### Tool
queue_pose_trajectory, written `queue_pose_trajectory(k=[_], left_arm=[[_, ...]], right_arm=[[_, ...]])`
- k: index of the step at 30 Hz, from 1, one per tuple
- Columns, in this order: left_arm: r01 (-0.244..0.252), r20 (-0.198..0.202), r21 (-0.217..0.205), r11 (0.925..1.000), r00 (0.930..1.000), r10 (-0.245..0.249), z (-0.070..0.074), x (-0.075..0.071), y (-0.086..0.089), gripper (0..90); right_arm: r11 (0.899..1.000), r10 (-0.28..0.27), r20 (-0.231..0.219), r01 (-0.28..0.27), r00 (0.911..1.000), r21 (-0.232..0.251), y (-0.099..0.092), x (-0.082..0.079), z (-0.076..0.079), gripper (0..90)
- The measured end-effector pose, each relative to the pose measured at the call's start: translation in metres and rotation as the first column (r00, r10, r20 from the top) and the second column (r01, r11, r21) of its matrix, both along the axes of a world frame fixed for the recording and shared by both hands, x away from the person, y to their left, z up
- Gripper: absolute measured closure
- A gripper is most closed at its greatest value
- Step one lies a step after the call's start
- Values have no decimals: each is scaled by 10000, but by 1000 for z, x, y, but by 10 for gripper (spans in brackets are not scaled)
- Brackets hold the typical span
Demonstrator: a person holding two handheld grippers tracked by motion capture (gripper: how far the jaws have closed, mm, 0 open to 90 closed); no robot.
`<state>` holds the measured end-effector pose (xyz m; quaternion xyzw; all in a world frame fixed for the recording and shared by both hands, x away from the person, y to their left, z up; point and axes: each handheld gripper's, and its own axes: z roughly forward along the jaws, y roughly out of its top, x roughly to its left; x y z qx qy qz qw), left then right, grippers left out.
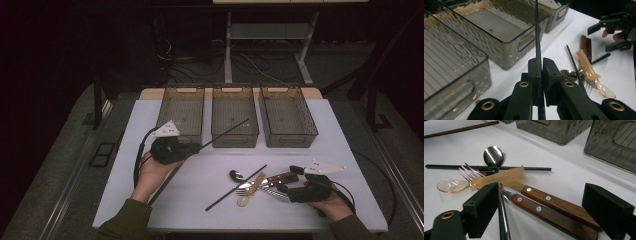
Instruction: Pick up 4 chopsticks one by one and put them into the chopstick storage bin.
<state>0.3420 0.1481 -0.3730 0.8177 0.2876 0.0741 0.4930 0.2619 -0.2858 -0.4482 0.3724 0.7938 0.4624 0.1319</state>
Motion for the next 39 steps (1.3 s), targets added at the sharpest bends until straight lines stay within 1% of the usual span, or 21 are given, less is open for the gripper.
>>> queue_pose_trajectory(k=[2, 5, 6, 9, 12, 16, 20, 23, 25, 26, 27, 28, 29, 33, 36, 37, 38, 39], left_arm=[[-118, 39, -76, 9999, 9999, 118, 2, 4, 1, 854], [-316, 151, 23, 9995, 9994, 316, 5, 11, 3, 854], [-431, 181, -13, 9991, 9989, 431, 6, 13, 4, 854], [-764, 290, -59, 9971, 9966, 766, 9, 21, 9, 854], [-1043, 307, -141, 9944, 9940, 1047, 11, 29, 14, 854], [-1451, 360, 65, 9894, 9888, 1448, 10, 39, 20, 854], [-1910, 290, 186, 9814, 9813, 1904, 8, 51, 28, 854], [-2327, 279, 247, 9722, 9723, 2320, 4, 60, 36, 854], [-2597, 174, 220, 9654, 9656, 2594, 2, 65, 42, 854], [-2753, 106, 160, 9612, 9614, 2751, 0, 67, 44, 854], [-2890, 82, 207, 9571, 9573, 2889, 0, 70, 47, 854], [-3076, 49, 255, 9512, 9515, 3076, -1, 72, 48, 854], [-3191, 31, 228, 9474, 9477, 3192, -1, 74, 51, 854], [-3660, 69, 184, 9304, 9306, 3659, -1, 81, 57, 854], [-3979, 145, 495, 9161, 9174, 3977, -4, 84, 59, 854], [-3991, 142, 629, 9147, 9168, 3990, -6, 85, 60, 853], [-4077, 144, 674, 9106, 9130, 4077, -7, 85, 60, 853], [-4079, 170, 818, 9094, 9129, 4079, -8, 85, 61, 854]], right_arm=[[10000, 2, 8, -2, 10000, -12, 0, 0, 0, 137], [10000, 5, 5, -5, 10000, -17, 0, 0, 0, 138], [10000, -5, -2, 5, 10000, -12, 0, 0, 0, 138], [10000, -19, -16, 19, 10000, 3, 0, 0, 0, 137], [10000, 9, -5, -9, 10000, -35, 0, 0, 0, 137], [10000, -2, 1, 2, 10000, -31, 0, 0, 0, 138], [10000, -13, -37, 13, 10000, -32, 0, 0, 0, 138], [10000, 1, -23, -1, 10000, -53, 0, 0, -1, 138], [10000, -5, -24, 5, 10000, -54, 0, 0, -1, 137], [10000, -2, -27, 2, 10000, -52, 0, 0, -1, 137], [10000, 4, -14, -4, 10000, -59, 0, 0, -1, 137], [10000, -2, -22, 2, 10000, -59, 0, 0, -1, 138], [10000, -9, -33, 9, 10000, -49, 0, 0, -1, 137], [10000, -39, -38, 38, 10000, -64, 0, 0, -1, 138], [10000, -60, -31, 60, 10000, -29, -1, 0, -1, 138], [10000, -71, -25, 71, 10000, -37, -1, 0, -1, 137], [10000, -84, -42, 84, 10000, -53, -1, 0, -1, 138], [9999, -97, -37, 97, 9999, -49, -1, 0, -1, 137]])
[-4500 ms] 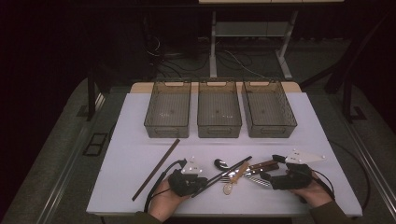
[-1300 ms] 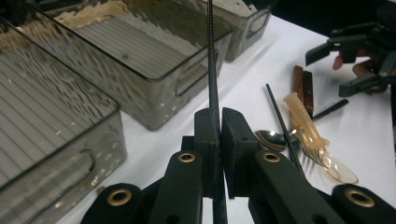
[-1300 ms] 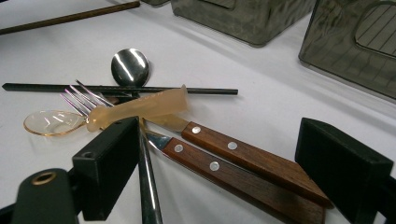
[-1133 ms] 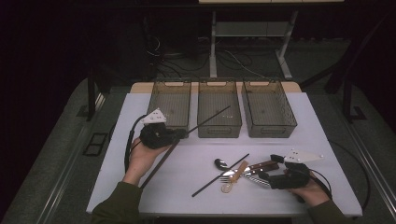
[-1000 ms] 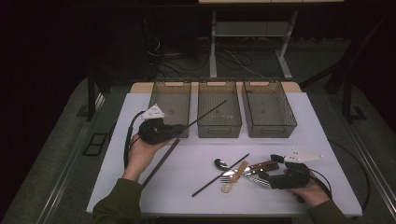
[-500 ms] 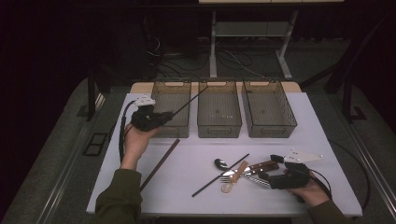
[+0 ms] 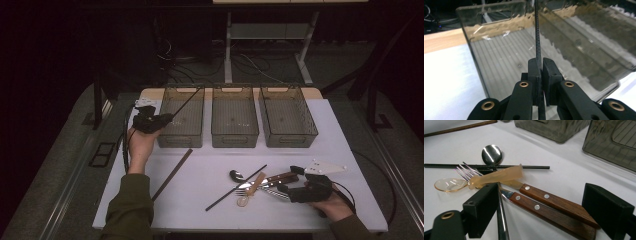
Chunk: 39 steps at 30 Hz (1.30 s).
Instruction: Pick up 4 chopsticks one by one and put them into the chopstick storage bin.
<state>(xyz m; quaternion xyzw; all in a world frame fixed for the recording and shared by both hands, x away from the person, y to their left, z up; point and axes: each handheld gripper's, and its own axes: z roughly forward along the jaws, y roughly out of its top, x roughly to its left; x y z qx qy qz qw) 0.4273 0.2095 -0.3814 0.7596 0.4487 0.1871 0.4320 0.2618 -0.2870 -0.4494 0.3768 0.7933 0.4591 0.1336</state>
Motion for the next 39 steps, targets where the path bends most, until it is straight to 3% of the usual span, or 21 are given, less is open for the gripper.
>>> queue_pose_trajectory(k=[7, 12, 16, 20, 30, 32, 36, 39], left_arm=[[-250, -363, 230, 9994, 9990, 258, -8, 1, 3, 853], [-277, -458, 418, 9987, 9985, 296, -11, 1, 2, 852], [-283, -349, 327, 9991, 9990, 295, -11, 1, 2, 841], [-377, -235, 235, 9990, 9990, 382, -11, 1, 2, 734], [35, -84, 133, 9999, 10000, -34, -6, -6, -2, 517], [174, -71, 20, 9998, 9998, -174, -4, -7, -2, 483], [195, 274, 229, 9995, 9994, -202, -2, -12, -5, 416], [269, 271, 179, 9995, 9993, -274, -1, -14, -7, 388]], right_arm=[[10000, 31, -43, -32, 10000, -44, 1, -1, 0, 138], [10000, 36, -35, -36, 10000, -37, 1, -1, 0, 138], [10000, 46, -46, -47, 10000, -46, 1, -1, 0, 138], [10000, 52, -64, -52, 10000, -42, 1, -1, 0, 137], [10000, 57, 0, -57, 10000, -41, 1, 0, 0, 138], [10000, 47, -7, -47, 10000, -21, 1, 0, 0, 138], [10000, 38, 8, -38, 10000, -18, 1, 0, 1, 138], [10000, 53, 54, -53, 10000, -10, 1, -1, 1, 138]])
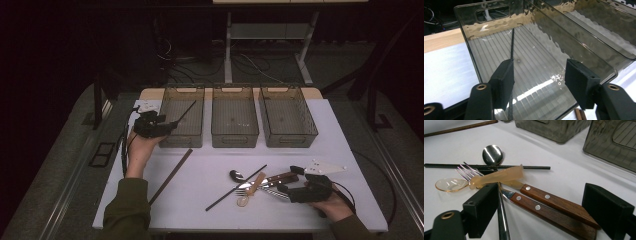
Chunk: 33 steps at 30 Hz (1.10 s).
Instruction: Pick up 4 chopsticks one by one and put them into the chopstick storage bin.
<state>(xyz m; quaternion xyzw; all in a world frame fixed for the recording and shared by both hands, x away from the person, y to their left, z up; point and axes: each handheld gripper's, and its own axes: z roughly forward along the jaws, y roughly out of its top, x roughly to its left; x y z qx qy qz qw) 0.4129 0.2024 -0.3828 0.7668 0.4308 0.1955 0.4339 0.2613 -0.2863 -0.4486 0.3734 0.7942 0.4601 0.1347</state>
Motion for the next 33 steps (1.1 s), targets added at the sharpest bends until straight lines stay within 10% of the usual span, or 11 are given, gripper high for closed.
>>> queue_pose_trajectory(k=[33], left_arm=[[2263, -233, -725, 9714, 9733, -2285, 1, -52, -47, 27]], right_arm=[[9999, 25, -3, -25, 10000, 123, -4, -2, 2, 138]])
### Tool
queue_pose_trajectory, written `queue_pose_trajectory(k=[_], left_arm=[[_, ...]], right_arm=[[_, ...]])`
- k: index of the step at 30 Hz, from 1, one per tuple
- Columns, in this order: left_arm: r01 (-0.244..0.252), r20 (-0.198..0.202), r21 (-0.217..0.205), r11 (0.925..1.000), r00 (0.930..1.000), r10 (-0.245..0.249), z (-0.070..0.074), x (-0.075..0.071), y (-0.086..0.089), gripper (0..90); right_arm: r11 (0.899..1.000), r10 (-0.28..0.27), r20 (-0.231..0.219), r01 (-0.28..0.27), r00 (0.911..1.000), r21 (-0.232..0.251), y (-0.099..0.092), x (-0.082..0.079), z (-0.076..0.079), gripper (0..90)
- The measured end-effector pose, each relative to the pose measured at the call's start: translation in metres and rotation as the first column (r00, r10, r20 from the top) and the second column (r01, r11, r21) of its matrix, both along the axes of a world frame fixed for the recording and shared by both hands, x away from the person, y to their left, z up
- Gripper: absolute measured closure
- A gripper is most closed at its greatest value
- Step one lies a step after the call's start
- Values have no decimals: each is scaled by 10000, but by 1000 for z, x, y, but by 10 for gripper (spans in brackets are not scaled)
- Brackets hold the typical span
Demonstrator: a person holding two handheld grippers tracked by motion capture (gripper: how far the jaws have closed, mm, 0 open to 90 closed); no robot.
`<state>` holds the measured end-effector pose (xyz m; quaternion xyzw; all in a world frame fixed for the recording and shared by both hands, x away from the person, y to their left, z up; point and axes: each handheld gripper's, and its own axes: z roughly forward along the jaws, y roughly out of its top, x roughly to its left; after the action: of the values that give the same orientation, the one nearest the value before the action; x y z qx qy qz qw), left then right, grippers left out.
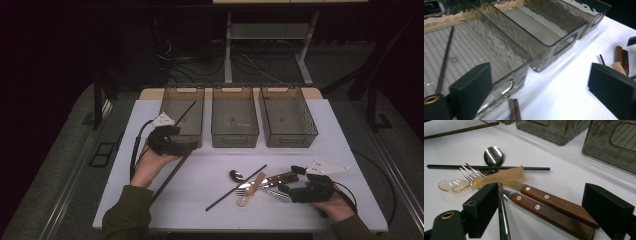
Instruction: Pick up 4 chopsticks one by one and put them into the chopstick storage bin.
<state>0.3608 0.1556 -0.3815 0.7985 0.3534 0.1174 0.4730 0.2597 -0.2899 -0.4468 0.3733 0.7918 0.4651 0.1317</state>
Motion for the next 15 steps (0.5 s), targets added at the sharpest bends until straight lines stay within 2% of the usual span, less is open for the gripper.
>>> queue_pose_trajectory(k=[2, 8, 15], left_arm=[[40, -10, -13, 10000, 10000, -40, -1, -5, -3, 0], [600, -85, 67, 9982, 9982, -599, -7, -23, -13, 0], [877, -98, 276, 9958, 9961, -874, -18, -42, -20, 2]], right_arm=[[10000, 33, -37, -33, 10000, 37, -1, 0, 0, 138], [9997, 242, 33, -242, 9997, 43, -1, 2, -1, 137], [9996, 292, 85, -292, 9995, 33, 0, 3, 0, 138]])
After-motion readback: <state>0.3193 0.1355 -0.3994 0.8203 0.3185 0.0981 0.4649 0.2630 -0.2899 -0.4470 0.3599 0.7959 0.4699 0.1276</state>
